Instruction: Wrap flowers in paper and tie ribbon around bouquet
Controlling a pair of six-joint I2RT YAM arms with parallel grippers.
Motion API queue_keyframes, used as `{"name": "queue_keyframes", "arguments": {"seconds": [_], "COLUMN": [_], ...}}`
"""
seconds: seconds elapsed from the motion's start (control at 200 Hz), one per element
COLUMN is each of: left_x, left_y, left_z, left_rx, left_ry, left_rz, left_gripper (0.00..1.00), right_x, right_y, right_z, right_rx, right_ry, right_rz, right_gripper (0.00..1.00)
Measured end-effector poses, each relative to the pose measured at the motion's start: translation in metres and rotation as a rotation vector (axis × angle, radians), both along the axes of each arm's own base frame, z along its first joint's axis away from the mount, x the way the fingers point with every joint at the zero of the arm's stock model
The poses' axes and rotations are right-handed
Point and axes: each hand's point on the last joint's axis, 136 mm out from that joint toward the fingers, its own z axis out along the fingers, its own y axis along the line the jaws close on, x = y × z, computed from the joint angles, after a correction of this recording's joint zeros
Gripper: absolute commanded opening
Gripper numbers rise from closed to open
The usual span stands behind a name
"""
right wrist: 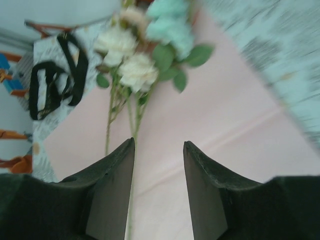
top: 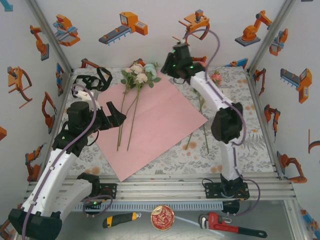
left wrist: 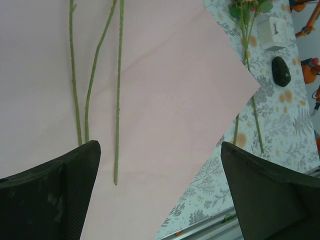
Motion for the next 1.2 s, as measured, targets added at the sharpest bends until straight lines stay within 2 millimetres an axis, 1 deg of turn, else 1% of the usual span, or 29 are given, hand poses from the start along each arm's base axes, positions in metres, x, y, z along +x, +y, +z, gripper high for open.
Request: {"name": "queue_keyframes", "arguments": {"seconds": [0.035, 0.05, 0.09, 0.135, 0.175, 0.24, 0.295, 0.345, 0.39, 0.441, 0.481, 0.556, 0.666, 0.761, 0.831, 0.896, 1.046, 1.202], "left_x": [0.001, 0.001, 0.003, 0.004, 0.006, 0.007, 0.008, 0.009, 0.009, 0.009, 0.009, 0.008, 0.008, 0.008, 0.007, 0.005, 0.004, 0.003], "left_y": [-0.003, -0.004, -0.008, -0.011, -0.014, -0.018, -0.021, -0.024, -0.025, -0.026, -0.026, -0.027, -0.026, -0.024, -0.022, -0.020, -0.017, -0.015], "left_z": [0.000, 0.000, 0.000, -0.001, -0.002, -0.004, -0.005, -0.006, -0.006, -0.007, -0.007, -0.007, -0.007, -0.004, -0.001, 0.001, 0.002, -0.002], "left_rx": [-0.007, -0.011, -0.017, -0.023, -0.028, -0.033, -0.037, -0.039, -0.040, -0.039, -0.039, -0.039, -0.034, -0.030, -0.030, -0.027, -0.022, -0.012], "left_ry": [0.000, -0.001, 0.002, 0.006, 0.010, 0.015, 0.017, 0.019, 0.022, 0.024, 0.024, 0.024, 0.021, 0.011, 0.000, -0.007, -0.011, 0.002], "left_rz": [-0.014, -0.020, -0.034, -0.049, -0.061, -0.078, -0.089, -0.098, -0.102, -0.104, -0.105, -0.107, -0.100, -0.089, -0.083, -0.074, -0.061, -0.051], "left_gripper": [0.98, 0.98, 0.99, 0.99, 0.99, 0.99, 0.99, 0.99, 0.99, 0.99, 0.99, 0.99, 0.98, 0.97, 0.97, 0.97, 0.97, 0.97], "right_x": [0.002, 0.002, 0.004, 0.006, 0.008, 0.012, 0.013, 0.014, 0.015, 0.015, 0.015, 0.015, 0.011, 0.008, 0.007, 0.008, 0.005, 0.005], "right_y": [-0.026, -0.033, -0.061, -0.087, -0.108, -0.136, -0.157, -0.169, -0.178, -0.182, -0.183, -0.180, -0.173, -0.169, -0.167, -0.166, -0.161, -0.156], "right_z": [0.012, 0.016, 0.024, 0.027, 0.025, 0.015, -0.002, -0.017, -0.035, -0.054, -0.073, -0.109, -0.154, -0.179, -0.190, -0.195, -0.201, -0.208], "right_rx": [-0.037, -0.046, -0.090, -0.135, -0.170, -0.219, -0.258, -0.277, -0.294, -0.308, -0.318, -0.337, -0.353, -0.350, -0.350, -0.349, -0.337, -0.337], "right_ry": [-0.032, -0.040, -0.065, -0.077, -0.075, -0.053, -0.005, 0.036, 0.082, 0.129, 0.173, 0.249, 0.344, 0.401, 0.426, 0.438, 0.461, 0.472], "right_rz": [-0.025, -0.032, -0.059, -0.083, -0.098, -0.116, -0.120, -0.113, -0.100, -0.079, -0.055, -0.008, 0.044, 0.070, 0.080, 0.085, 0.101, 0.113], "right_gripper": [0.44, 0.44, 0.44, 0.44, 0.44, 0.43, 0.41, 0.39, 0.38, 0.37, 0.36, 0.35, 0.33, 0.31, 0.31, 0.31, 0.31, 0.29]}}
